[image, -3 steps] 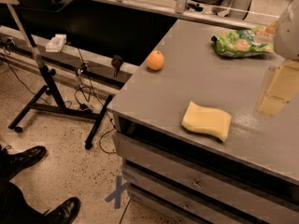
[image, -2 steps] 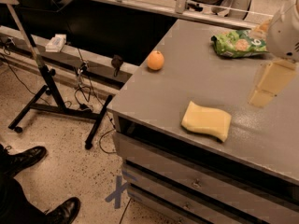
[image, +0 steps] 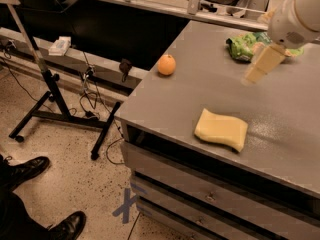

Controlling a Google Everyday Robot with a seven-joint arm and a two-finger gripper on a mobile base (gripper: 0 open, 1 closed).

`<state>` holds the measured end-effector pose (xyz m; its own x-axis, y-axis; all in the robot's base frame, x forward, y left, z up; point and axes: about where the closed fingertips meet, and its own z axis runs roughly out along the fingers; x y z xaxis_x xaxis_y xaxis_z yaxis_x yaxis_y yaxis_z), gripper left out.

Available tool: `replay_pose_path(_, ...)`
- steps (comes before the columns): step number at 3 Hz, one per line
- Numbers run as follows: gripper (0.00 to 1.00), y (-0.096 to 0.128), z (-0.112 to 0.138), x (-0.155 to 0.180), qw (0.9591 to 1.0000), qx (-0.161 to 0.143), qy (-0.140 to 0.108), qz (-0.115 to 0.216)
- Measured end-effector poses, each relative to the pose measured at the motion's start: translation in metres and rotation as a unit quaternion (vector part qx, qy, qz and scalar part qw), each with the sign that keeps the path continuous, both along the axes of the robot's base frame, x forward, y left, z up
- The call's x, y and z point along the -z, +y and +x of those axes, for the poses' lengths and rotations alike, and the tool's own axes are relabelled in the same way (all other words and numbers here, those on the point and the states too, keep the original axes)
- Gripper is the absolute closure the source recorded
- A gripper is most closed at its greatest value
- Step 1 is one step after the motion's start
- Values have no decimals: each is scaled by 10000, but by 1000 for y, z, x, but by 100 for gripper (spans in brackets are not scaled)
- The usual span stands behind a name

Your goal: Move green rice chip bag near orange

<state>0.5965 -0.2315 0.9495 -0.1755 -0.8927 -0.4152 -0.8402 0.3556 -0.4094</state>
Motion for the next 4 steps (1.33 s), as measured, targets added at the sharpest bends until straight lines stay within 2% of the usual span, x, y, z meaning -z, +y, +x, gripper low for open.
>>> replay_pose_path(1,0,-11,62,12,9989,267,-188,343)
replay_pose_path(2,0,-26,109,27,9953,584,-246,738)
replay_pose_path(3,0,-45,142,41,9906,903,-284,989)
replay_pose_path(4,0,-62,166,55,9869,1174,-282,1067)
